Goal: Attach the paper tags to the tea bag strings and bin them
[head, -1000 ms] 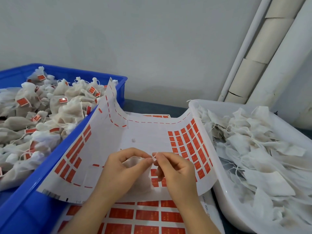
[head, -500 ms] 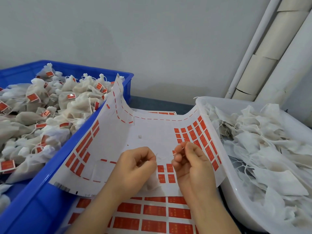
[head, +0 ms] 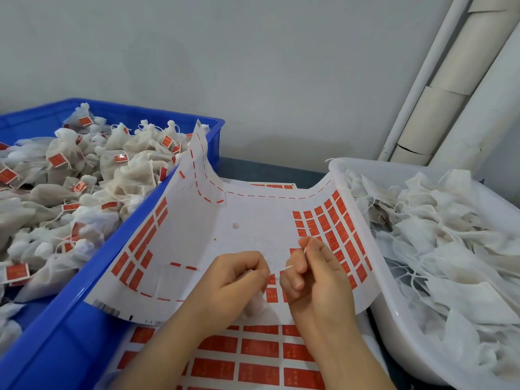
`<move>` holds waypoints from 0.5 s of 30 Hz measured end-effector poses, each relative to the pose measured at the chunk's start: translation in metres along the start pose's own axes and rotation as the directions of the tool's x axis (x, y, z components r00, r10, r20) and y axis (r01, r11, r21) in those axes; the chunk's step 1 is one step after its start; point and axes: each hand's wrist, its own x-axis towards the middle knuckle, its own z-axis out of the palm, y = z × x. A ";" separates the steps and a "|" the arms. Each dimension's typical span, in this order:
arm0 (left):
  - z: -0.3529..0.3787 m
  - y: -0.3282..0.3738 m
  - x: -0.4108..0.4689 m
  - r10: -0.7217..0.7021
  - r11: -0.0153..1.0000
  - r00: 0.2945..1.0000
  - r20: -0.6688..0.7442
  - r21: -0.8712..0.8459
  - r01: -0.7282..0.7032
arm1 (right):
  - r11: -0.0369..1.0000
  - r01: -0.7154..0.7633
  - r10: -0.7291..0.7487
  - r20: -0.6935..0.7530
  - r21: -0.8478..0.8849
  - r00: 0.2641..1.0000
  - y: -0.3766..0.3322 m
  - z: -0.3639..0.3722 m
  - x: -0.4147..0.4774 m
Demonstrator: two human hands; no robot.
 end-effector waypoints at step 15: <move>0.000 0.000 -0.003 0.060 0.994 0.998 -0.016 0.090 -0.058 | 0.999 -0.047 0.044 -0.127 -0.023 0.991 -0.009 -0.008 0.008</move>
